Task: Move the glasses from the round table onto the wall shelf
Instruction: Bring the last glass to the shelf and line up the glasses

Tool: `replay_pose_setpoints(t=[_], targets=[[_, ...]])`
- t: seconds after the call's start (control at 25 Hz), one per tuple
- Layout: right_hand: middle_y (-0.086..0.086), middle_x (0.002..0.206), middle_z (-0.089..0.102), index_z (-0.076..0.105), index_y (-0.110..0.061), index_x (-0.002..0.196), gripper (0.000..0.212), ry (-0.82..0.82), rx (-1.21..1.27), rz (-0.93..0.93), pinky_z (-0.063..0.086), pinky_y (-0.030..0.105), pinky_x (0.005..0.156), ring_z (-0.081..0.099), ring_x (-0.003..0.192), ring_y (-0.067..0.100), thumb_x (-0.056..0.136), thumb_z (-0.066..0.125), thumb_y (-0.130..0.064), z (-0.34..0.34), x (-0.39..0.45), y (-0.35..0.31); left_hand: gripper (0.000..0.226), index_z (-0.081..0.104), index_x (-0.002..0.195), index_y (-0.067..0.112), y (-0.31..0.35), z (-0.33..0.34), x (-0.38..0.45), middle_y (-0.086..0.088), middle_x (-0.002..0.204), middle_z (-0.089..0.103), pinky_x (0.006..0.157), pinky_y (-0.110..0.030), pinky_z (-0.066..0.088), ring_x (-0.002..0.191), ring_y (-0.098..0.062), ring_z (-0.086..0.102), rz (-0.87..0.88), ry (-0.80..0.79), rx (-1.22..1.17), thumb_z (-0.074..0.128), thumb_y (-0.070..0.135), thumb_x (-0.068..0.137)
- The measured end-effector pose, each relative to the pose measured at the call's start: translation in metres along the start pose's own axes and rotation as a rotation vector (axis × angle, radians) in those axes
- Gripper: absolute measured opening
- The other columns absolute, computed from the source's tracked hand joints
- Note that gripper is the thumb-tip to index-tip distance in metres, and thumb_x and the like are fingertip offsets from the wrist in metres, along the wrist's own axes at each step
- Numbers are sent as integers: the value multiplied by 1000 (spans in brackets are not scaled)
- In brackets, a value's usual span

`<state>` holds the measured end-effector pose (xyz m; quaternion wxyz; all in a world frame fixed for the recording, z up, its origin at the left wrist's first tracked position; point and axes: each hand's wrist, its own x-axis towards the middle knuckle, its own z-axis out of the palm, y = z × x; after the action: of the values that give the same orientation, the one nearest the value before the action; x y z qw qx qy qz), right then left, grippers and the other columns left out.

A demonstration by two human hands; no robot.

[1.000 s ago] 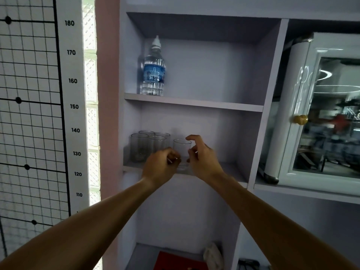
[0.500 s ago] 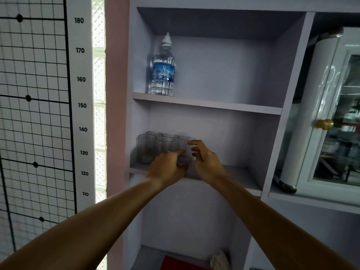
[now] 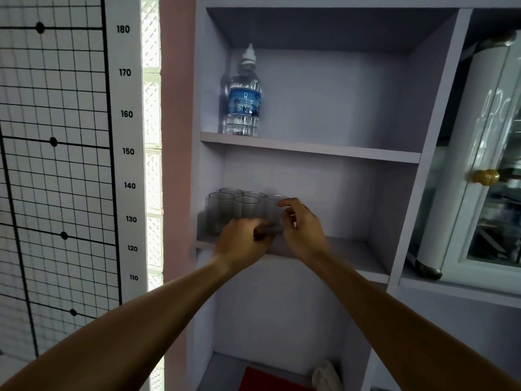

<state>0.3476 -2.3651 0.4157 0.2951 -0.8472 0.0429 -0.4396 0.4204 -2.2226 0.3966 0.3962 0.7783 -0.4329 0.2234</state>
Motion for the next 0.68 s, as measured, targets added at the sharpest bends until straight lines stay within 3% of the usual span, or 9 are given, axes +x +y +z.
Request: replay_pose_setpoints(t=[0.2,0.32,0.44,0.68], targets=[[2,115,67,60,-28,125,29,-93,38,-28,41,2,63,61,83,8,98,52,-19,20,5,-23,20,62,87,32,-31,-30,-13,18,73,70,60,-25,54,66,1,65,-73,130,0,63,50,79],[5,120,66,56,-27,128,30,-182,26,15,44,12,71,62,91,12,98,54,-25,31,7,-34,25,54,98,37,-37,-42,-16,21,82,69,63,-21,52,73,1,67,-94,113,-19,69,48,80],[6,111,66,53,-22,122,25,-226,7,62,43,14,65,58,86,14,97,57,-23,29,8,-42,36,52,108,35,-36,-41,-14,14,96,74,72,-28,57,82,-8,70,-101,89,-2,70,50,81],[2,95,65,53,-21,102,12,-164,-47,75,49,18,62,63,81,17,93,61,-20,-3,-1,-37,41,51,111,36,-17,-20,-8,15,102,71,73,-26,57,80,-2,67,-83,115,-69,72,49,77]])
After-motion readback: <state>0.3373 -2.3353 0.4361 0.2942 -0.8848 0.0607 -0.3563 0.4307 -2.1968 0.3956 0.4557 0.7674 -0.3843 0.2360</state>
